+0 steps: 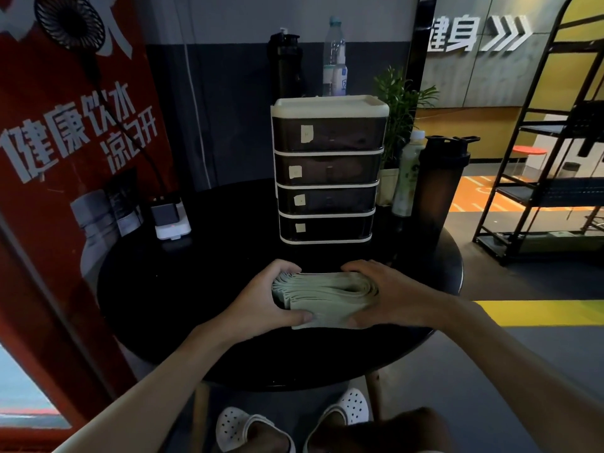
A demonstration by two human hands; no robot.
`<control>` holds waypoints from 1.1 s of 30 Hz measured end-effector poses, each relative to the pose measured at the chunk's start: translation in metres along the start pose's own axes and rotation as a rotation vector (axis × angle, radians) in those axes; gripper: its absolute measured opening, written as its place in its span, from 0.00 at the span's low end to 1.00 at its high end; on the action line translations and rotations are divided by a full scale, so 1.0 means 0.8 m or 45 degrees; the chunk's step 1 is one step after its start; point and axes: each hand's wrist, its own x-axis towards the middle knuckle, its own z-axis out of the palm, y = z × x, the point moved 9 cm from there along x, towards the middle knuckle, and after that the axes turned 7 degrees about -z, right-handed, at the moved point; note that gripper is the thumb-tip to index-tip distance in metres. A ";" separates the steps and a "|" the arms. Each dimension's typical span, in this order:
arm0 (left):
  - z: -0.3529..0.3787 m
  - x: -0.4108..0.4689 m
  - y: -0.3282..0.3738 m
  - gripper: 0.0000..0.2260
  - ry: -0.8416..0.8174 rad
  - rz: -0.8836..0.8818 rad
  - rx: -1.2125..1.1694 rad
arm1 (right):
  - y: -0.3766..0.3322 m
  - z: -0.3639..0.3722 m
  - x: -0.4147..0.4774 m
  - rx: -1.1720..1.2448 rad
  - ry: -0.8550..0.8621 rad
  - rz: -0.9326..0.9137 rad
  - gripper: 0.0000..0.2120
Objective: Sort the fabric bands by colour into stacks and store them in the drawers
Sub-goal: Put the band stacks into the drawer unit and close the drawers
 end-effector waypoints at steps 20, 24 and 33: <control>-0.013 -0.006 -0.009 0.31 -0.023 -0.016 0.037 | 0.017 0.011 -0.021 0.292 0.428 0.064 0.31; -0.019 -0.011 -0.006 0.28 0.048 -0.072 -0.125 | 0.019 0.007 -0.025 0.400 0.491 0.117 0.30; -0.023 -0.017 -0.006 0.23 0.154 -0.455 -0.475 | 0.010 0.007 -0.040 0.902 0.514 0.313 0.20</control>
